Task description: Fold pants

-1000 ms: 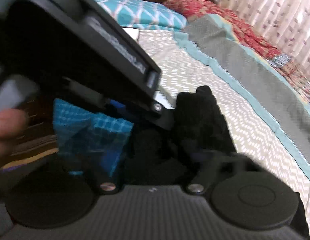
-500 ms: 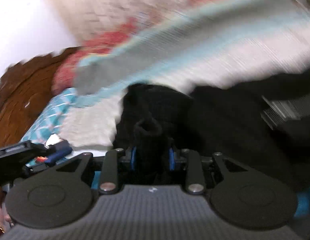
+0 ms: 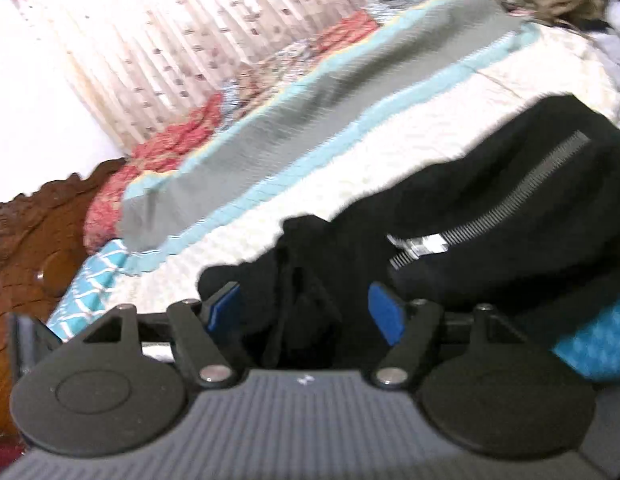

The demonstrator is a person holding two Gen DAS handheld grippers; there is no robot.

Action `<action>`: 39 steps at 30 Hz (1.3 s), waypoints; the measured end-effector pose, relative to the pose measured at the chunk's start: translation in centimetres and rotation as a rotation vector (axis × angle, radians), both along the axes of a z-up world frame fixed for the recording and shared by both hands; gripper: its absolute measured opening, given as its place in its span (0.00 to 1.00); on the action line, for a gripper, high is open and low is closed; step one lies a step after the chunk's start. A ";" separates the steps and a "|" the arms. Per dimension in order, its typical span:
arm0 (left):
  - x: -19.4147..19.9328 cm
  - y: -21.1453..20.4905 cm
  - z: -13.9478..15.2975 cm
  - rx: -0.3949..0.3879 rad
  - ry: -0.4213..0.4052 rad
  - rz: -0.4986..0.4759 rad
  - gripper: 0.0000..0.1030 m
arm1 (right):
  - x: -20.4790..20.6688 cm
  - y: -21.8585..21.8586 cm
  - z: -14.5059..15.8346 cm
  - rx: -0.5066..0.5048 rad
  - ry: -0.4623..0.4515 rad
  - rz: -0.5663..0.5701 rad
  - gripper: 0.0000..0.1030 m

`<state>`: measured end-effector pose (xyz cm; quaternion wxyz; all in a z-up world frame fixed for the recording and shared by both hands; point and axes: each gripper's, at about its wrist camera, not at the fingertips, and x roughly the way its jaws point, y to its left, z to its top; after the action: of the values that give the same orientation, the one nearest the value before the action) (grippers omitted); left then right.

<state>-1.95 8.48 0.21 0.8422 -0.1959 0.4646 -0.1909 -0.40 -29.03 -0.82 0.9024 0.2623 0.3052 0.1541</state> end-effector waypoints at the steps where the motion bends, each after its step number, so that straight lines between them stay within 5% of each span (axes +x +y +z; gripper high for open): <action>1: 0.0 0.0 -0.2 0.003 0.005 0.007 0.25 | 0.9 0.3 0.0 0.002 -0.007 0.037 0.70; 4: -0.1 0.3 -0.2 0.005 0.013 0.018 0.25 | 3.7 2.3 -0.2 -0.042 -0.036 0.128 0.70; 8: -0.4 -0.1 0.1 0.047 0.002 0.008 0.26 | 8.5 6.5 -3.2 -0.070 0.076 0.243 0.69; 9: -0.5 -0.1 0.2 0.054 -0.001 0.008 0.26 | 8.7 7.3 -3.7 -0.088 0.110 0.266 0.48; 12: -0.9 0.0 0.8 0.067 -0.017 0.009 0.26 | 6.7 7.9 -3.3 -0.124 0.091 0.276 0.13; 14: -1.2 0.3 1.4 0.037 -0.037 0.011 0.27 | 5.0 7.3 -1.3 -0.121 0.011 0.262 0.12; 18: -1.0 -1.1 2.7 0.037 -0.110 -0.036 0.32 | 0.9 7.3 1.1 -0.287 -0.199 0.172 0.13; 22: -0.3 -4.7 1.5 0.218 -0.082 -0.120 0.38 | 3.3 5.5 -4.3 -0.323 0.015 0.054 0.27; 24: -0.4 -5.2 1.4 0.251 -0.107 -0.140 0.39 | 3.9 4.0 -5.5 -0.254 0.011 0.055 0.28; 27: -0.7 -4.3 2.3 0.213 -0.116 -0.135 0.42 | 3.7 3.9 -3.7 -0.262 -0.021 0.045 0.39; 32: 0.7 -1.3 4.7 0.117 -0.168 -0.014 0.45 | 2.2 2.0 -1.8 -0.227 -0.131 0.027 0.40; 36: 2.7 0.4 5.3 0.105 -0.170 0.064 0.44 | 5.9 3.6 -1.9 -0.217 -0.104 0.099 0.57; 39: 4.8 0.5 4.6 0.114 -0.169 0.064 0.43 | 9.4 4.1 -2.8 -0.166 -0.034 0.111 0.57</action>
<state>2.81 8.96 4.82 0.8938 -0.1456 0.3954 -0.1533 9.03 -24.93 -3.58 0.9161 0.1667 0.3157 0.1827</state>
